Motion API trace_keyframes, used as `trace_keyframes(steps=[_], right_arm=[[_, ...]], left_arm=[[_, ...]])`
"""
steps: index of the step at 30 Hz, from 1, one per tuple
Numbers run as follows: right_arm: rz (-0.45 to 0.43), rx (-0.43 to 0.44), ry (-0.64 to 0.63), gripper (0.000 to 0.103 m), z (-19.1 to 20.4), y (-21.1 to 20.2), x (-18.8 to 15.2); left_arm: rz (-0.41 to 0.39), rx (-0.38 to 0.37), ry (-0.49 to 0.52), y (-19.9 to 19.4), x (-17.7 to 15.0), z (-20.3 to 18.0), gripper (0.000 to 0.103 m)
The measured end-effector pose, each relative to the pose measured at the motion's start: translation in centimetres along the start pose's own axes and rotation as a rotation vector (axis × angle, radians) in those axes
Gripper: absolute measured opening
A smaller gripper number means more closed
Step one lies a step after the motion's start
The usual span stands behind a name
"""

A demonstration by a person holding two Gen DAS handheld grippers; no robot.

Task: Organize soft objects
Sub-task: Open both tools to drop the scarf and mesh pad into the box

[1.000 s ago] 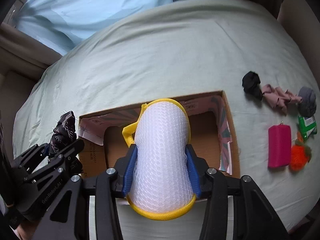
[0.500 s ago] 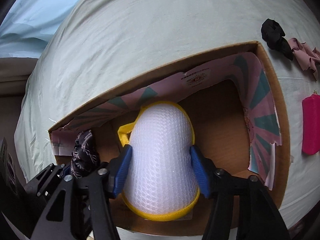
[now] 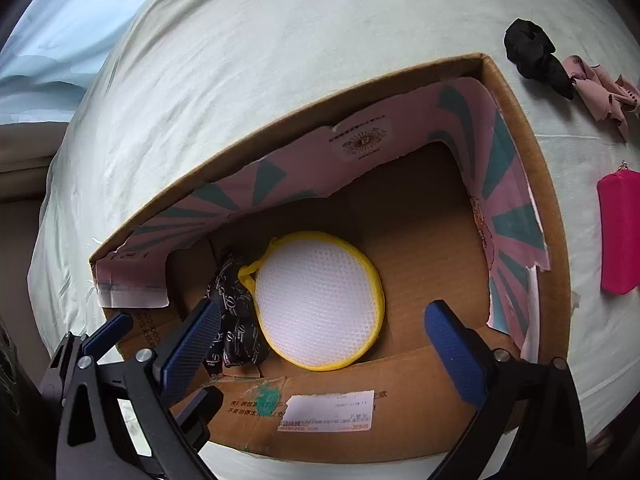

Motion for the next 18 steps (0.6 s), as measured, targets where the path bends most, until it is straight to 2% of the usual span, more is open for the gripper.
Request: trace_keyframes(steps=[7,13,18], right_arm=[[-0.029,0.022,-0.033,0.102,0.6,-3.7,-1.6],[-0.116,0.032,-0.111,0.102,1.9,-8.8,-3.4],[-0.219,0.042,-0.196,0.102,2.5,-14.8,-6.0]], left_arm=[[-0.058,0.026,-0.019,-4.3,-0.8,-0.4,0.103],[-0.122,0.091,-0.014,-9.2,-2.0,-1.9,0.103],[-0.181,0.132,-0.046,-13.8,-3.8,-3.1,0.103]])
Point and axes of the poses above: each gripper's, at about its wrist camera, not at the fingertips, and y roughly the way its jaws point, z to its left, x to its top, the point moved 2 cm from there along y, roughly the way its jaws point, and after that the axes turned 10 degrees about y, right-handed, at the moved point
